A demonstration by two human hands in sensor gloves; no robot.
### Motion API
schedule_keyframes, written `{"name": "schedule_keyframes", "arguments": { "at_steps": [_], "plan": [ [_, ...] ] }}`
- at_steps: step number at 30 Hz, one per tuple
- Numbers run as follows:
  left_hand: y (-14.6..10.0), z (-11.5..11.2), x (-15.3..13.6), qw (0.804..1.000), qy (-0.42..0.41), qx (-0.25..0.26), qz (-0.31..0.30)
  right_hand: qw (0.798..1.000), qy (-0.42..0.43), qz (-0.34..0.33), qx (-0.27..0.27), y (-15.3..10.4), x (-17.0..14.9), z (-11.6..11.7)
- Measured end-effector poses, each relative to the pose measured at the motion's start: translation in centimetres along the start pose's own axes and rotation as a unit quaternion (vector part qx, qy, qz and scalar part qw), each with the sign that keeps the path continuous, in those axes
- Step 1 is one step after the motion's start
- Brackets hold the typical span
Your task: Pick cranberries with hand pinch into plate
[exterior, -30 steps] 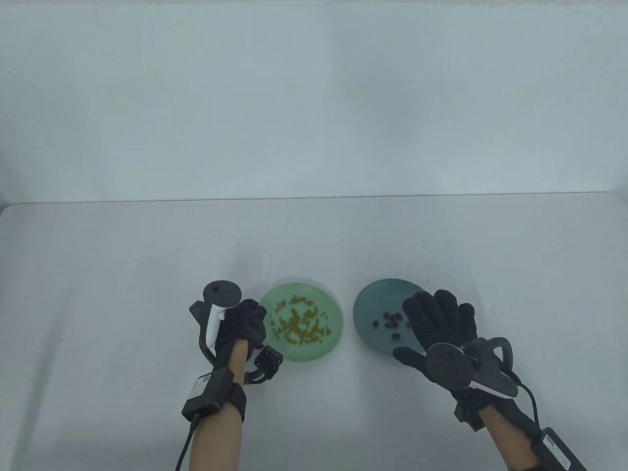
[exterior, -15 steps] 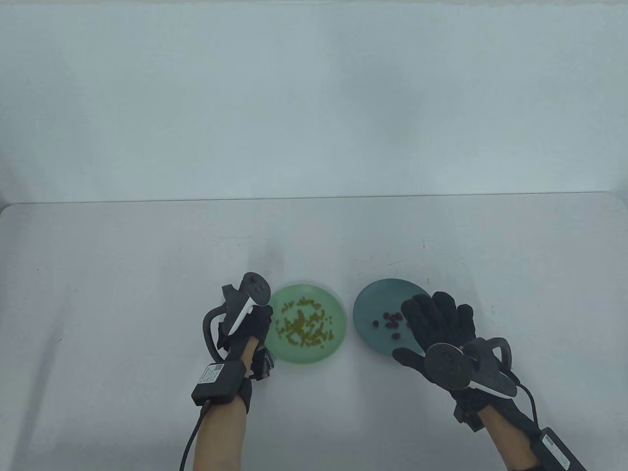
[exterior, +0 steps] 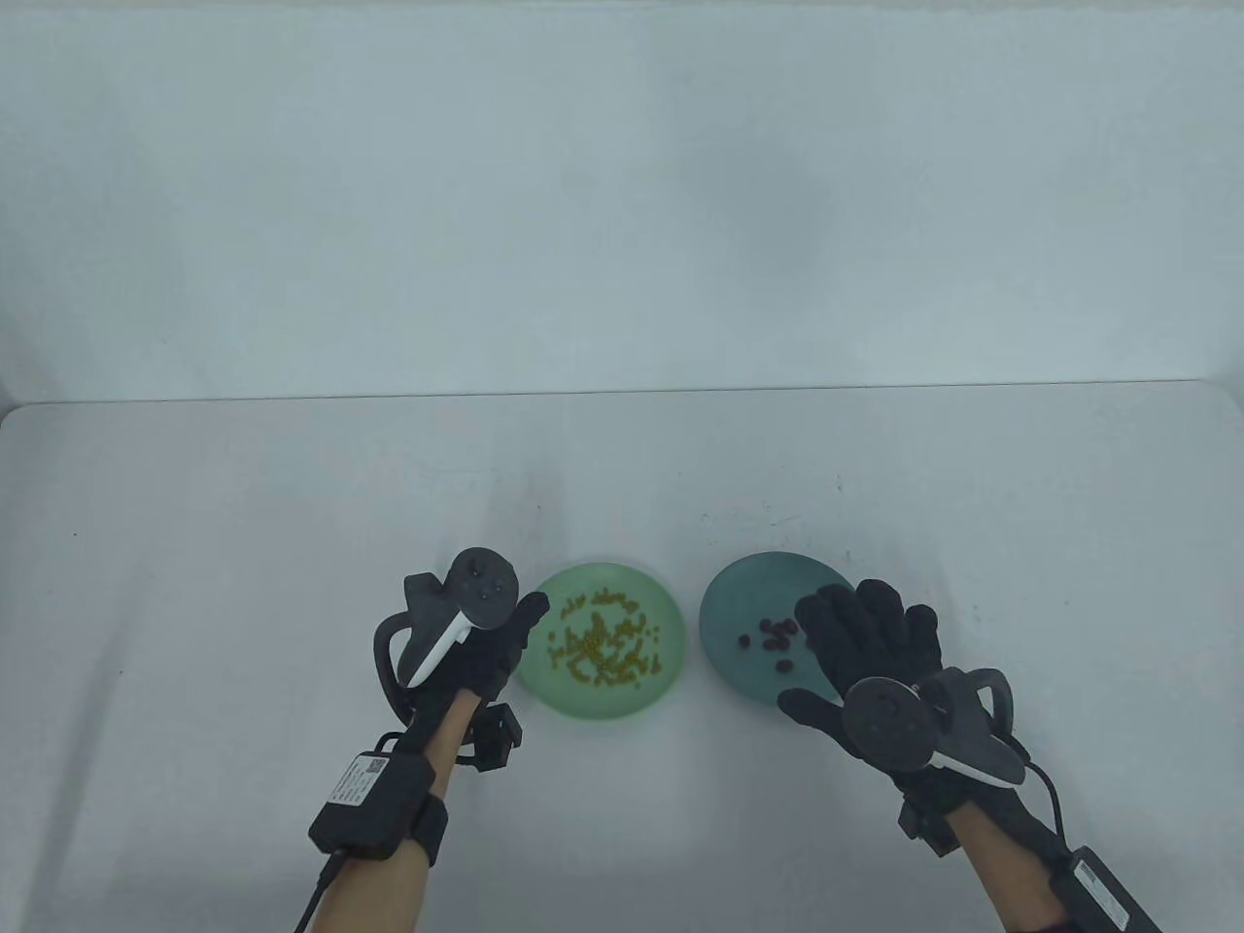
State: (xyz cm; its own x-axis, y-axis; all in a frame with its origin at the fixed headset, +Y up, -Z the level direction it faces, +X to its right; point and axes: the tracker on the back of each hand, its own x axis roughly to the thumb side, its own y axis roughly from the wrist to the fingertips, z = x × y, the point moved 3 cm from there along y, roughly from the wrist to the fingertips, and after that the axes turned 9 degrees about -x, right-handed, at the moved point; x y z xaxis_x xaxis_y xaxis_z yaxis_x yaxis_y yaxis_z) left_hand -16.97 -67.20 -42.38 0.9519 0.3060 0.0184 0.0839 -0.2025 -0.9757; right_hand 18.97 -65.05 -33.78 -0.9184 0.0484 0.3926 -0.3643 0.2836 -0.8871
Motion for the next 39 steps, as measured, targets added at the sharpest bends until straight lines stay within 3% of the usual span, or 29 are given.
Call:
{"name": "schedule_keyframes", "arguments": {
  "at_steps": [6, 14, 29, 39],
  "plan": [
    [-4.7, 1.6, 2.2, 0.993, 0.05, 0.027, -0.108, 1.0, 0.002, -0.002, -0.002, 0.0, 0.0, 0.0],
    [-7.8, -0.1, 2.9, 0.979, 0.115, 0.012, -0.167, 1.0, 0.001, -0.009, -0.017, -0.1, 0.2, -0.1],
    [-8.3, -2.0, 1.6, 0.977, 0.133, 0.006, -0.164, 1.0, -0.017, -0.015, -0.003, -0.2, 0.5, 0.9],
    [-8.1, -2.1, 1.4, 0.98, 0.116, 0.008, -0.162, 1.0, -0.016, -0.019, 0.003, -0.2, 0.8, 1.0]
  ]
}}
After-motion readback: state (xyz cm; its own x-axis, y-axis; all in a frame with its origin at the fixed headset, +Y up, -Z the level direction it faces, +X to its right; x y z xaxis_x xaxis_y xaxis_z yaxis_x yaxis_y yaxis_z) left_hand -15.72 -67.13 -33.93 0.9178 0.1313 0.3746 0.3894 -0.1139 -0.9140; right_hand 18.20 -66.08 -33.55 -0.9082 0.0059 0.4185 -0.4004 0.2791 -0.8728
